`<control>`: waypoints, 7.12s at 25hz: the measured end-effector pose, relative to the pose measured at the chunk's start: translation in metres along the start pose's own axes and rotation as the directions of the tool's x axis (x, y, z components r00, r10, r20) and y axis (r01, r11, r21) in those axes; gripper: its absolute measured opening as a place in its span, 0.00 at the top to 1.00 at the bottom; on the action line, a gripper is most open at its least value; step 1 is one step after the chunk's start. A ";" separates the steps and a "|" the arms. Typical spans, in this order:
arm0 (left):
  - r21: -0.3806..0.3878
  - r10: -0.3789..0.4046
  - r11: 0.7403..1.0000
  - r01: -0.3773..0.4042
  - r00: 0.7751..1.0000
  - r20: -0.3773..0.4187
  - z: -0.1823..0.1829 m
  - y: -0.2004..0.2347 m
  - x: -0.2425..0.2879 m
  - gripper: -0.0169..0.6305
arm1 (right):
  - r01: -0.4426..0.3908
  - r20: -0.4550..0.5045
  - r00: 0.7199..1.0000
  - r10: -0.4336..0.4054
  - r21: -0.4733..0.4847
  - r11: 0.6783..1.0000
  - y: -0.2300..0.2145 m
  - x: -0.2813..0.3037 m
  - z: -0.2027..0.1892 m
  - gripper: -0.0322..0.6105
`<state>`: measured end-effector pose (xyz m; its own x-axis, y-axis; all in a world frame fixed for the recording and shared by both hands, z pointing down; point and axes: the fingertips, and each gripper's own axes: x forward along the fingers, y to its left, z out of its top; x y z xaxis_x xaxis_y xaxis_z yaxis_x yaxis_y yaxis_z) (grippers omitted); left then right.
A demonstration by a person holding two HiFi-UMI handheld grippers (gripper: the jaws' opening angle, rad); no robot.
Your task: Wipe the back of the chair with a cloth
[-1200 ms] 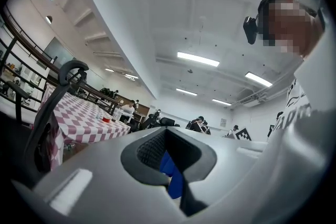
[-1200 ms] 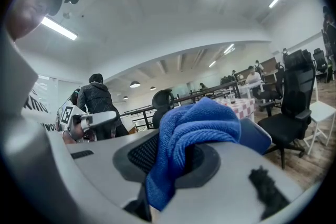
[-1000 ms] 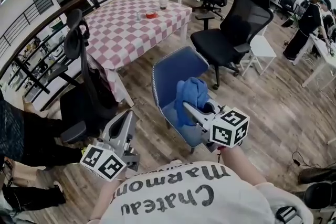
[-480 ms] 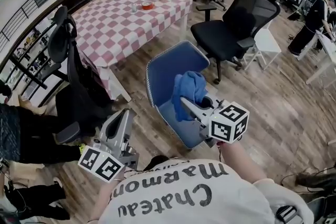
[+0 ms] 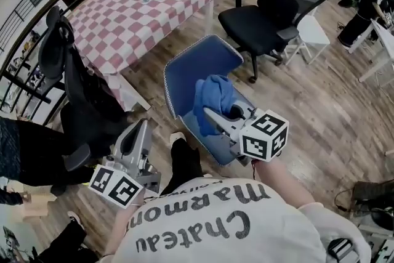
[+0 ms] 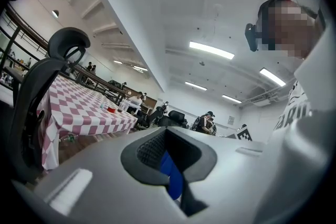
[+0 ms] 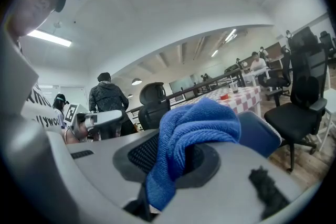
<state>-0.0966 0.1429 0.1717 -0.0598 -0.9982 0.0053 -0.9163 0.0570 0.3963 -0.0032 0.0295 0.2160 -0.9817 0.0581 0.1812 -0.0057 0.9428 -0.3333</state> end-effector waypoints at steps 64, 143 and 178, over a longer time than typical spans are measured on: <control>-0.303 -0.302 0.936 0.180 0.852 -0.428 -0.160 0.169 0.209 0.97 | -0.119 -0.360 0.932 0.051 -0.168 0.979 -0.196 0.206 -0.113 0.81; -0.294 -0.241 0.948 0.120 0.875 -0.420 -0.162 0.162 0.148 0.97 | -0.163 -0.381 0.920 0.092 -0.158 0.974 -0.091 0.199 -0.146 0.82; -0.328 -0.218 0.942 0.076 0.881 -0.421 -0.167 0.187 0.132 0.97 | 0.215 -0.368 0.900 -0.234 -0.092 0.972 -0.278 0.191 -0.144 0.82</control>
<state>-0.2091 0.0188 0.4000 0.3133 -0.8994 0.3049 -0.7374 -0.0280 0.6749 -0.1616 -0.1739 0.4760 -0.8119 -0.0473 0.5819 -0.1990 0.9595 -0.1996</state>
